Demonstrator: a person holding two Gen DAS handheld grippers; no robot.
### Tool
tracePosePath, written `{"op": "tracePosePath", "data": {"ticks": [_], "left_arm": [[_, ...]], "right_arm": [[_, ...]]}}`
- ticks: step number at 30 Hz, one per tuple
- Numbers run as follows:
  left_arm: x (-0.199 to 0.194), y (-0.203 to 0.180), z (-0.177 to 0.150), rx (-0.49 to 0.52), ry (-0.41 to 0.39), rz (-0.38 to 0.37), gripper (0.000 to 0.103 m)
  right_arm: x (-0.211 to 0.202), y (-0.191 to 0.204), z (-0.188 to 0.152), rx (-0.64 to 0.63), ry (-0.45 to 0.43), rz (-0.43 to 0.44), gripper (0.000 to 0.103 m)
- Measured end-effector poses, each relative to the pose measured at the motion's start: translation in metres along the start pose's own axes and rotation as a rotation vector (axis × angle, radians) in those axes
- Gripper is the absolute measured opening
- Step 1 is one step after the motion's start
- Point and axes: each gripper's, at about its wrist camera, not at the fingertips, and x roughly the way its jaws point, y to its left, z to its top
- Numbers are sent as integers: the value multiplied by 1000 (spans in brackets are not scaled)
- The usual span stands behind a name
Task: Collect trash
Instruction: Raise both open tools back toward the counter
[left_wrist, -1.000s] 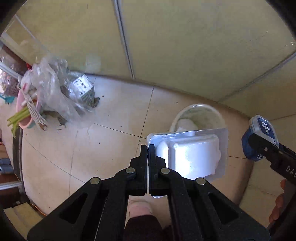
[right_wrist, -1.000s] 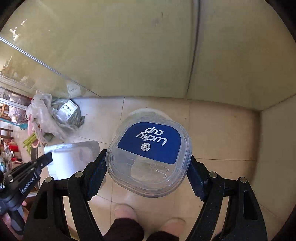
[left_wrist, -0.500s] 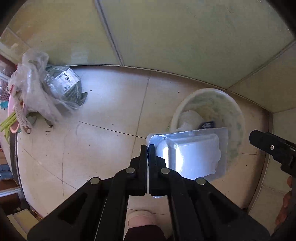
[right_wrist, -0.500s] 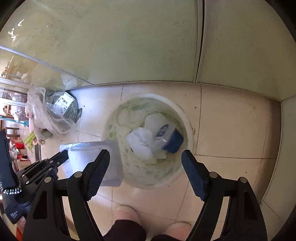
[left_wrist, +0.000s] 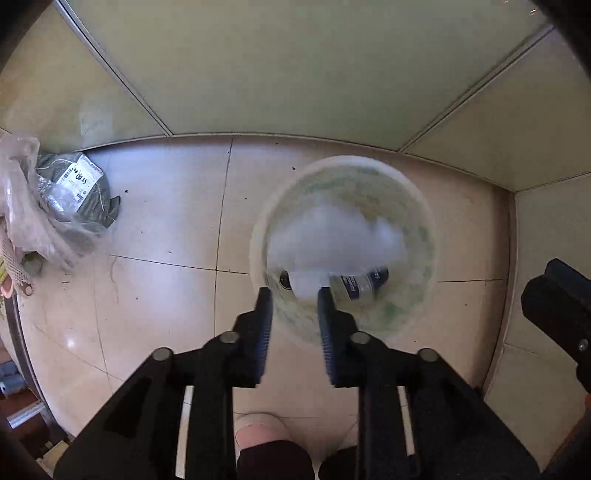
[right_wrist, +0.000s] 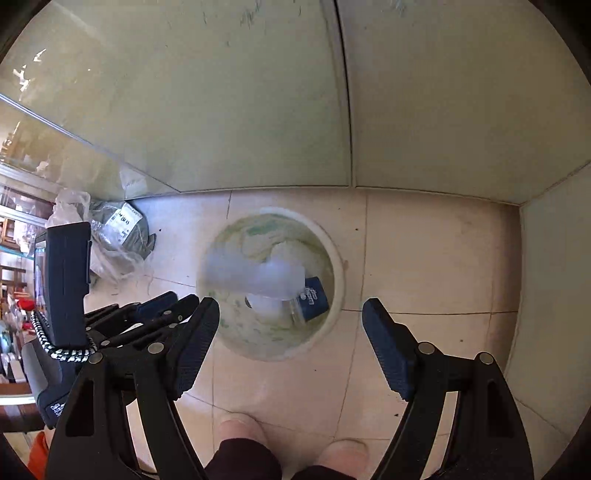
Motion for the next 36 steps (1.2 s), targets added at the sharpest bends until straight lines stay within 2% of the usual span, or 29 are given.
{"op": "tracePosePath", "data": {"ticks": [5, 8, 17, 25, 28, 31, 32, 36], "left_arm": [[-53, 0, -4, -6, -7, -4, 25], [-106, 1, -5, -18, -30, -6, 25], [-331, 5, -5, 4, -207, -8, 25], [-528, 3, -17, 85, -404, -62, 30], [-591, 2, -24, 123, -495, -68, 37], [-642, 3, -32, 131, -579, -86, 52], [-656, 3, -34, 131, -601, -90, 58], [-701, 4, -34, 161, -685, -97, 70]], "right_arm": [[-44, 15, 6, -15, -29, -45, 77], [-93, 26, 13, -18, -64, -49, 77], [-289, 83, 29, -64, -237, -100, 77], [-459, 127, 29, -47, -431, -102, 77], [-509, 140, 26, -47, -508, -131, 77], [-544, 154, 25, -44, -568, -149, 77], [-556, 160, 24, -41, -589, -153, 77], [-592, 163, 22, -23, -689, -192, 77]]}}
